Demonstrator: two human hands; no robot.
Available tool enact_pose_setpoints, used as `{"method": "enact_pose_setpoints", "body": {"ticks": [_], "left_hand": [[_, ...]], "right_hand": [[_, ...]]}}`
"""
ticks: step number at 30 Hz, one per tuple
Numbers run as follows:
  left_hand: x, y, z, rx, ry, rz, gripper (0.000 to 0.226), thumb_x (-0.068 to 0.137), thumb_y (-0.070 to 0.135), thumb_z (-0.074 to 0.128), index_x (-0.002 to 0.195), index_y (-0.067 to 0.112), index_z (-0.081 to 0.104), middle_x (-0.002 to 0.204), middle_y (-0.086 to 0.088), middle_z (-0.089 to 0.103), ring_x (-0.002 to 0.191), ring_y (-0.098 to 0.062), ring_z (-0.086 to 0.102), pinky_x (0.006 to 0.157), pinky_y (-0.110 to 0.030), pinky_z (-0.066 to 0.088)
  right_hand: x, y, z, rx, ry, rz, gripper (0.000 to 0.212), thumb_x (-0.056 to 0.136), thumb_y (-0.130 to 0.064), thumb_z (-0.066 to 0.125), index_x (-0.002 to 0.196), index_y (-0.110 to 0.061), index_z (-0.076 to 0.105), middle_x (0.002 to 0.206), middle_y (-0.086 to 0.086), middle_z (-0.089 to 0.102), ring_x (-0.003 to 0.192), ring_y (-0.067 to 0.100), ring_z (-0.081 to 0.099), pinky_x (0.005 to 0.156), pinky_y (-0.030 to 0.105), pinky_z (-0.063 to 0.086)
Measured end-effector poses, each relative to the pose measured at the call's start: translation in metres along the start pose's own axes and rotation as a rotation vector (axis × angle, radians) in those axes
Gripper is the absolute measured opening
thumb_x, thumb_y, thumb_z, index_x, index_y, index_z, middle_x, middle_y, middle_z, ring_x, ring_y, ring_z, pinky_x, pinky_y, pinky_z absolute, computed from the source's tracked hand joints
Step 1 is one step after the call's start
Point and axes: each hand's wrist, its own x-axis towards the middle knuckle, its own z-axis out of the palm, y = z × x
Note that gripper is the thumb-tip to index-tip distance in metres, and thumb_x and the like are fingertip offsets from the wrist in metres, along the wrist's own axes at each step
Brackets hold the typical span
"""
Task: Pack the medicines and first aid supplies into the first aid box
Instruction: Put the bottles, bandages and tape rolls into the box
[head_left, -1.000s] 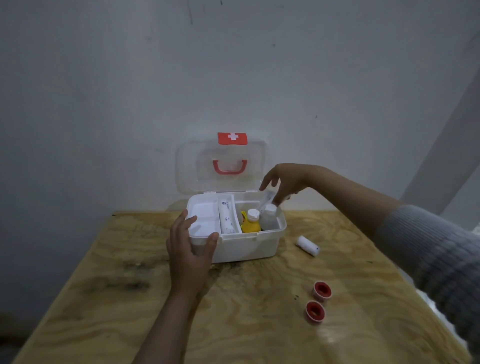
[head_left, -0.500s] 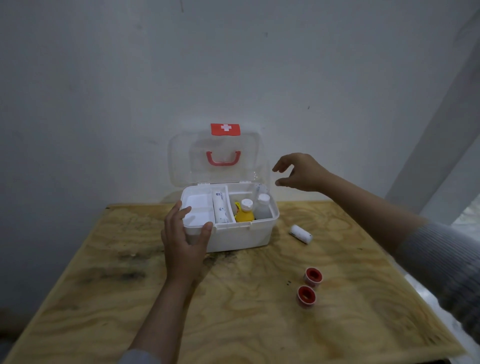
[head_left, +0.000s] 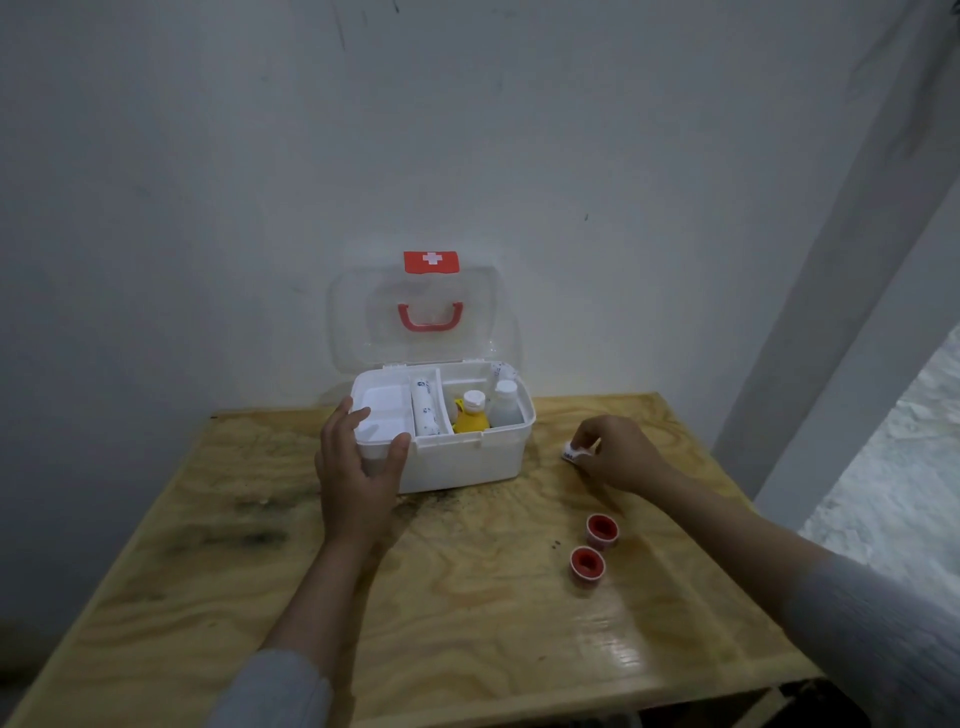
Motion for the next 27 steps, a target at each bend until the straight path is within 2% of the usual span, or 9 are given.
{"method": "enact_pose_setpoints", "body": {"ticks": [3, 6, 9, 11, 16, 19, 22, 25, 27], "left_hand": [[0.002, 0.001, -0.002, 0.005, -0.004, -0.011, 0.055, 0.08, 0.041, 0.066, 0.125, 0.015, 0.048, 0.144, -0.005, 0.042, 0.13, -0.017, 0.037, 0.099, -0.034, 0.04], [0.002, 0.0, -0.002, -0.015, -0.008, -0.03, 0.053, 0.081, 0.032, 0.07, 0.126, 0.016, 0.049, 0.144, -0.003, 0.041, 0.129, -0.011, 0.035, 0.1, -0.043, 0.045], [0.003, -0.001, -0.004, -0.018, -0.019, -0.053, 0.056, 0.078, 0.042, 0.067, 0.126, 0.019, 0.049, 0.145, 0.0, 0.041, 0.128, -0.008, 0.035, 0.1, -0.047, 0.045], [0.004, -0.001, -0.004, -0.016, -0.03, -0.076, 0.055, 0.079, 0.039, 0.069, 0.127, 0.021, 0.048, 0.146, 0.0, 0.04, 0.127, -0.008, 0.034, 0.101, -0.049, 0.045], [0.005, 0.001, -0.005, -0.027, -0.039, -0.087, 0.059, 0.079, 0.034, 0.071, 0.131, 0.022, 0.046, 0.144, -0.001, 0.041, 0.129, -0.016, 0.038, 0.101, -0.05, 0.045], [0.006, -0.001, -0.005, -0.03, -0.044, -0.105, 0.062, 0.078, 0.039, 0.071, 0.132, 0.026, 0.044, 0.144, 0.003, 0.04, 0.127, -0.011, 0.037, 0.1, -0.049, 0.047], [0.007, 0.0, -0.007, -0.033, -0.061, -0.111, 0.065, 0.077, 0.043, 0.07, 0.133, 0.03, 0.041, 0.143, 0.004, 0.04, 0.126, -0.013, 0.04, 0.099, -0.049, 0.047], [0.007, 0.003, -0.009, -0.033, -0.084, -0.126, 0.068, 0.077, 0.046, 0.069, 0.135, 0.03, 0.039, 0.142, 0.004, 0.04, 0.125, -0.015, 0.042, 0.097, -0.047, 0.049], [0.008, 0.004, -0.01, -0.031, -0.089, -0.143, 0.069, 0.076, 0.045, 0.07, 0.136, 0.03, 0.038, 0.142, 0.005, 0.04, 0.125, -0.015, 0.043, 0.097, -0.046, 0.049]], "right_hand": [[0.0, 0.003, -0.001, 0.012, -0.013, 0.017, 0.017, 0.077, -0.018, 0.07, 0.091, -0.01, 0.07, 0.094, 0.004, 0.07, 0.08, 0.013, 0.056, 0.067, 0.023, 0.042], [-0.001, 0.002, -0.004, 0.034, -0.005, 0.025, 0.018, 0.075, -0.016, 0.072, 0.092, -0.008, 0.071, 0.096, 0.008, 0.071, 0.077, 0.013, 0.058, 0.066, 0.023, 0.043], [-0.004, -0.011, -0.015, 0.185, 0.15, -0.002, 0.016, 0.075, -0.024, 0.075, 0.084, -0.01, 0.073, 0.085, 0.004, 0.074, 0.067, 0.009, 0.063, 0.057, 0.017, 0.044], [-0.006, -0.028, -0.027, 0.288, 0.26, -0.028, 0.016, 0.075, -0.027, 0.075, 0.082, -0.012, 0.073, 0.08, -0.001, 0.073, 0.066, 0.008, 0.065, 0.052, 0.011, 0.043], [-0.003, -0.085, -0.046, 0.372, 0.41, -0.254, 0.017, 0.074, -0.025, 0.077, 0.084, -0.013, 0.072, 0.082, -0.002, 0.07, 0.069, -0.001, 0.062, 0.057, 0.007, 0.046], [0.002, -0.124, -0.047, 0.346, 0.271, -0.371, 0.018, 0.076, -0.027, 0.074, 0.089, -0.014, 0.072, 0.087, -0.002, 0.071, 0.072, 0.001, 0.063, 0.059, 0.008, 0.045], [0.011, -0.157, -0.038, 0.208, 0.086, -0.482, 0.017, 0.079, -0.02, 0.07, 0.094, -0.013, 0.073, 0.094, 0.002, 0.072, 0.075, 0.007, 0.062, 0.063, 0.009, 0.042], [0.024, -0.177, -0.02, 0.117, -0.078, -0.49, 0.019, 0.08, -0.016, 0.07, 0.098, -0.011, 0.073, 0.101, 0.004, 0.072, 0.078, 0.009, 0.061, 0.066, 0.011, 0.046], [0.031, -0.185, -0.01, 0.095, -0.13, -0.494, 0.019, 0.079, -0.013, 0.07, 0.098, -0.011, 0.073, 0.102, 0.005, 0.073, 0.079, 0.011, 0.063, 0.068, 0.014, 0.048]]}}
